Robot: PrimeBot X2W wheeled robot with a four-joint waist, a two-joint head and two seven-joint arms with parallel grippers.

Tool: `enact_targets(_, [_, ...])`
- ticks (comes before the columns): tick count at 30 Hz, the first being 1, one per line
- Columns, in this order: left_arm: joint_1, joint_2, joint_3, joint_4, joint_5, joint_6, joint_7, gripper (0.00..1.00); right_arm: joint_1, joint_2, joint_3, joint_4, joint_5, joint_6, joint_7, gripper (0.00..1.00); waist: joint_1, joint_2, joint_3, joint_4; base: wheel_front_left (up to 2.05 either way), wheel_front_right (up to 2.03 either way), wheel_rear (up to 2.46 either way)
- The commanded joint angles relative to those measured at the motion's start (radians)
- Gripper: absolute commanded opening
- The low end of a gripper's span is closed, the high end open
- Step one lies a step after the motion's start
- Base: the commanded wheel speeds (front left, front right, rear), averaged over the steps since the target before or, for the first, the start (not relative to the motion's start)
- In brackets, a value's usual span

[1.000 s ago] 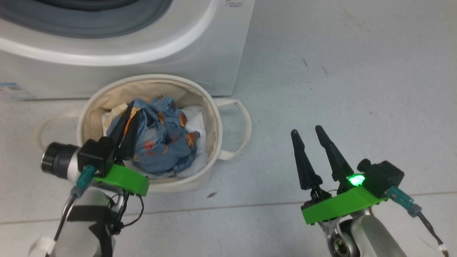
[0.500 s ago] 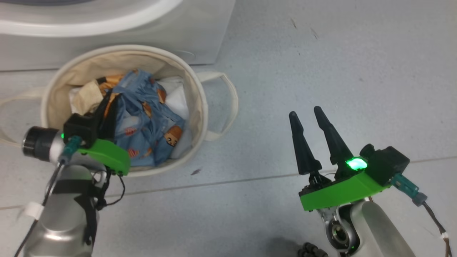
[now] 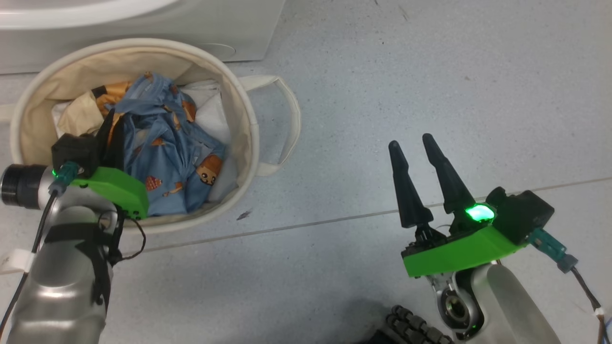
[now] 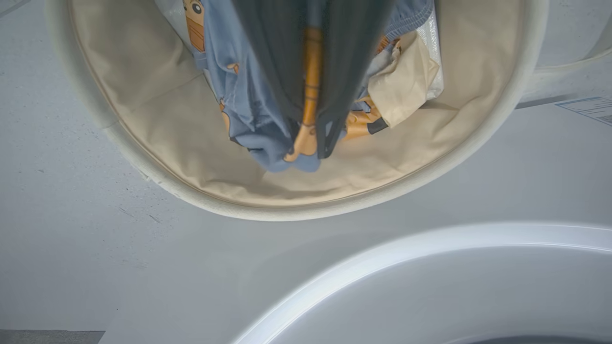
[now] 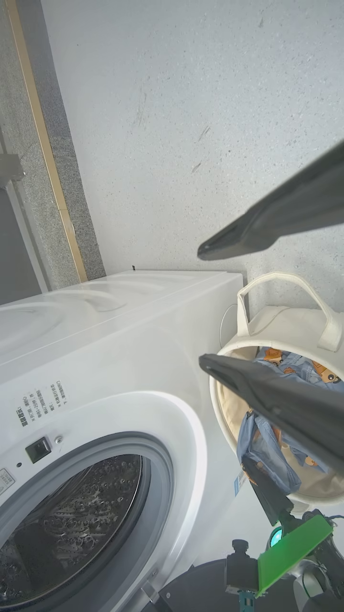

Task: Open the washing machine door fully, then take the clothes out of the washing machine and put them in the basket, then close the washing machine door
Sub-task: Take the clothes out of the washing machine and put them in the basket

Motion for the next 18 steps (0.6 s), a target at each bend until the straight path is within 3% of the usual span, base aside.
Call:
enact_targets(1, [-0.015,0.036,0.029,-0.018,-0.003,0.008,-0.005,0.00,0.002,0.002,0.012,-0.035,0.001,0.001,-0.012,1.00,0.0000,0.0000,0.002,-0.001,0.00,0.00,0.00])
enact_targets(6, [-0.023,0.039,0.032,0.010,-0.003,0.020,-0.005,0.01,0.006,0.002,0.009,-0.033,-0.009,0.001,-0.012,1.00,0.0000,0.0000,0.000,0.004,0.00,0.00,0.00])
enact_targets(7, [-0.022,0.037,0.035,0.010,-0.006,0.022,-0.005,0.91,0.006,0.002,0.010,-0.033,-0.011,0.001,-0.012,1.00,0.0000,0.0000,-0.003,0.006,0.00,0.00,0.00])
enact_targets(8, [-0.020,0.033,0.041,0.014,-0.014,0.021,-0.005,1.00,0.007,0.002,0.010,-0.033,-0.013,0.001,-0.012,1.00,0.0000,0.0000,-0.007,0.008,0.00,0.00,0.00])
enact_targets(18, [0.038,-0.014,0.036,-0.145,-0.019,0.010,-0.005,1.00,0.003,0.002,0.003,-0.009,-0.035,0.001,-0.012,1.00,0.0000,0.0000,-0.093,0.093,0.00,0.00,0.00])
